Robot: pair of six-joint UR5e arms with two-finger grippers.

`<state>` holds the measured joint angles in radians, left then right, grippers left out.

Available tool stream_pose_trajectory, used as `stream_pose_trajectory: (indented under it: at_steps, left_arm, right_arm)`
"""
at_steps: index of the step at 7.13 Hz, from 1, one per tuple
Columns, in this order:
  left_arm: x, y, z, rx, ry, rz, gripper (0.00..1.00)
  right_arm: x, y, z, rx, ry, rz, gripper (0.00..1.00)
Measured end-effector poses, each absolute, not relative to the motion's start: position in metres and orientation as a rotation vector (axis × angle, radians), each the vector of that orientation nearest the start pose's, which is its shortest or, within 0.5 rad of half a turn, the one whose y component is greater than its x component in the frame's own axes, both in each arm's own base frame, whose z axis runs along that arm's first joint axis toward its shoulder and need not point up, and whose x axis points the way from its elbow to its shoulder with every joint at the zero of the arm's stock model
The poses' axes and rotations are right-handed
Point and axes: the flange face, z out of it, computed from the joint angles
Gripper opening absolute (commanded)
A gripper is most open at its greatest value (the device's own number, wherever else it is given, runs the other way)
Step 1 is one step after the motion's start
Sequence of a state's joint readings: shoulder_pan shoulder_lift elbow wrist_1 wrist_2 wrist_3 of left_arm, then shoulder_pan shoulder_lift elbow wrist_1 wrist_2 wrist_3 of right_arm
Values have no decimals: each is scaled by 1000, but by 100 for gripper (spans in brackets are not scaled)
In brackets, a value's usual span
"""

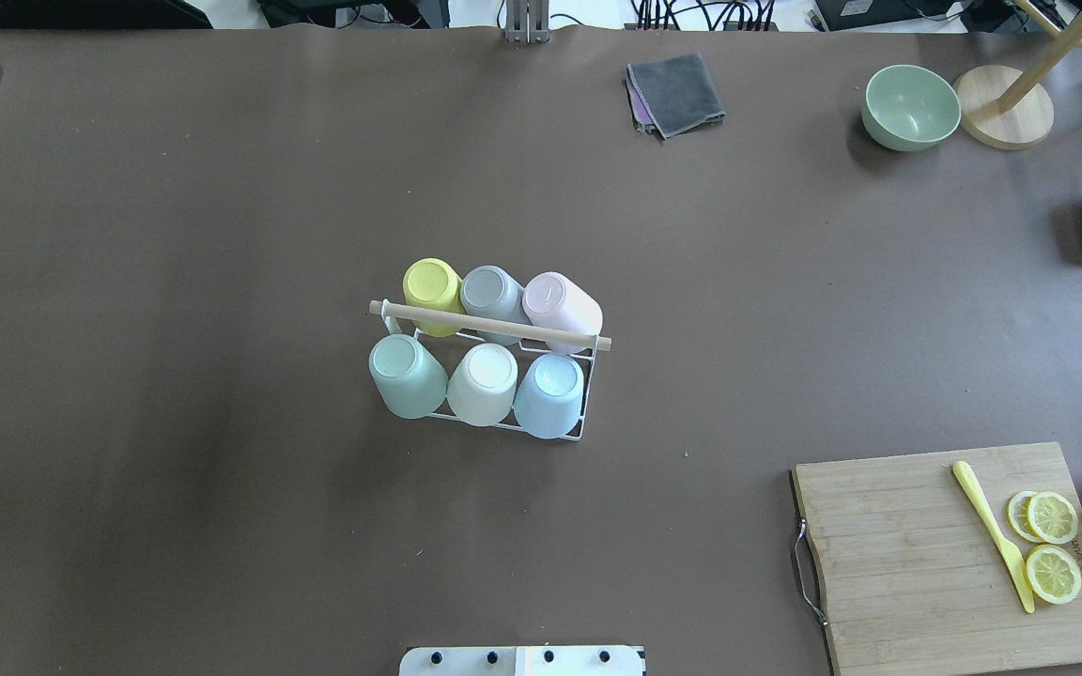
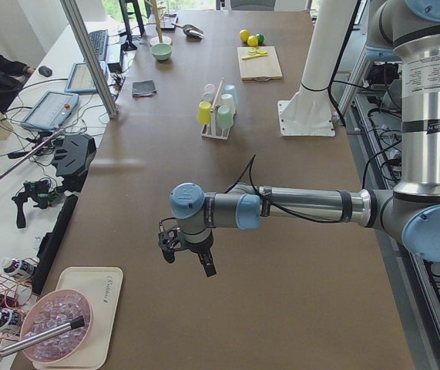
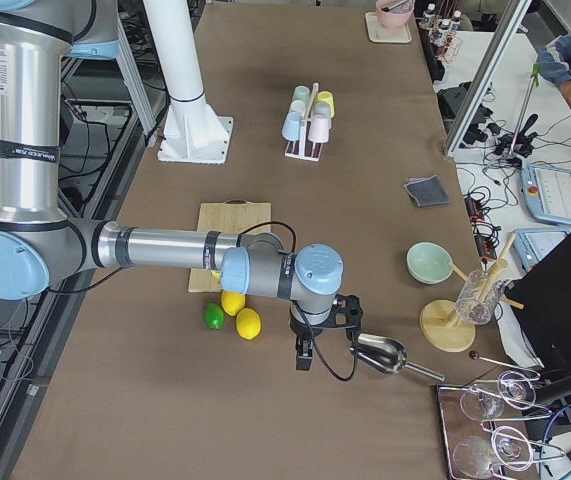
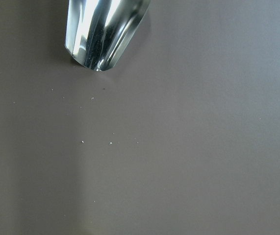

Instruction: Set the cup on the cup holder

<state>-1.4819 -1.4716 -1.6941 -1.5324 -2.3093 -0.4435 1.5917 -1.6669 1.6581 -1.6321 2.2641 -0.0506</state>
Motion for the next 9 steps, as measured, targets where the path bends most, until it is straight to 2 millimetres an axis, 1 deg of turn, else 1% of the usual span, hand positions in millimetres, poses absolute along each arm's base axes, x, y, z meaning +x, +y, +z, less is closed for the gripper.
stream_pose_trajectory:
  at_steps: [2,5,9]
  left_arm:
    - [-25,-455,649,-208,714,-345,98]
    - [-25,-456,654,-217,715,-345,98]
    - [-24,-457,655,-219,715,-345,98]
  right_arm:
    - [79,-444,673,-43,-695,-4,100]
    - [80,-443,672,-40,-695,-2,100]
    - [81,-441,671,-40,-696,0,100]
